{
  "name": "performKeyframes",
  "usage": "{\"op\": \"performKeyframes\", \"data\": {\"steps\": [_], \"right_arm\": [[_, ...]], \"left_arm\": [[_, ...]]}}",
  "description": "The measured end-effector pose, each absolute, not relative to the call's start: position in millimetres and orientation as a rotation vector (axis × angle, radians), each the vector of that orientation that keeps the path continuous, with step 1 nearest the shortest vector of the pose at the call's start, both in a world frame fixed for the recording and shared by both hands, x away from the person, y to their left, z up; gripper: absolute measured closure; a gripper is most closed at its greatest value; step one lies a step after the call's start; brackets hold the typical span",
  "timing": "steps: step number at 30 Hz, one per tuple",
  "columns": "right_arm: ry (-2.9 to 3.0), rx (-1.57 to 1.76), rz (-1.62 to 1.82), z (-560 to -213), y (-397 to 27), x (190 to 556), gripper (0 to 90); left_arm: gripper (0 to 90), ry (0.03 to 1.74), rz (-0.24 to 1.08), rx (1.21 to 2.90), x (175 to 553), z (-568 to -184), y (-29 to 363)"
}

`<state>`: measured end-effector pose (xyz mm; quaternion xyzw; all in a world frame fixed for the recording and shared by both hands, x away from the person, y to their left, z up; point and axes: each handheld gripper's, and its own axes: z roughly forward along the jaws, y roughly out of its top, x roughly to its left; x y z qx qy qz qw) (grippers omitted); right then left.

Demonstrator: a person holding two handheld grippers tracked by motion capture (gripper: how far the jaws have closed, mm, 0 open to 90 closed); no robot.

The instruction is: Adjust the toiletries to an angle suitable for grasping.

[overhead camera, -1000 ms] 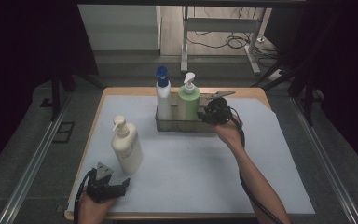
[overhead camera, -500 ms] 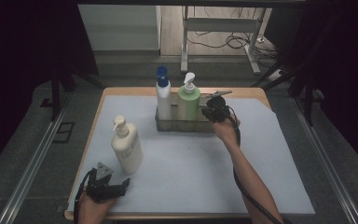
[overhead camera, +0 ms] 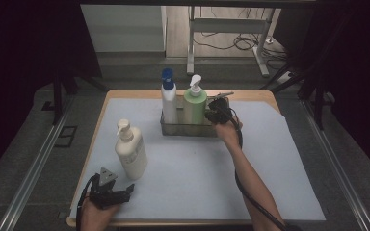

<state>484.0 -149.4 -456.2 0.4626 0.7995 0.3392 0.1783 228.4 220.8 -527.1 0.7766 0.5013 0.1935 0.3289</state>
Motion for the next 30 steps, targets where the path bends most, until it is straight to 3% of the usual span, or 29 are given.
{"op": "performKeyframes", "data": {"steps": [30], "right_arm": [[2.289,1.301,0.982,-459.0,-130.4,480.7,89.9]], "left_arm": [[12.1,1.313,0.505,2.033,228.6,-526.9,220.9]]}}
